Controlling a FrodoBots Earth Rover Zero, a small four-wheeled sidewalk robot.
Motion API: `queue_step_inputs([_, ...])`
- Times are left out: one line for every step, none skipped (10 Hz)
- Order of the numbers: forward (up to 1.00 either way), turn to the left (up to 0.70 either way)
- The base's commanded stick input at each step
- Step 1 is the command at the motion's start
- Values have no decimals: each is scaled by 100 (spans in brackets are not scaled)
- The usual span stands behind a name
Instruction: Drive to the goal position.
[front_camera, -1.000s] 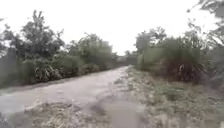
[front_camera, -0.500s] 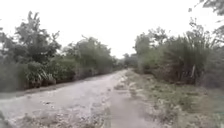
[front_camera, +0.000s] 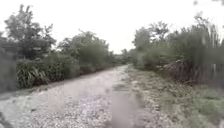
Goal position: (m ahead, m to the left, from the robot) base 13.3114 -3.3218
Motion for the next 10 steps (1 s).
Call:
queue_step_inputs([70, 0])
queue_step_inputs([70, 0])
queue_step_inputs([70, 0])
queue_step_inputs([70, 0])
queue_step_inputs([70, 0])
queue_step_inputs([70, 0])
queue_step_inputs([70, 0])
queue_step_inputs([70, 0])
queue_step_inputs([70, 0])
queue_step_inputs([70, 0])
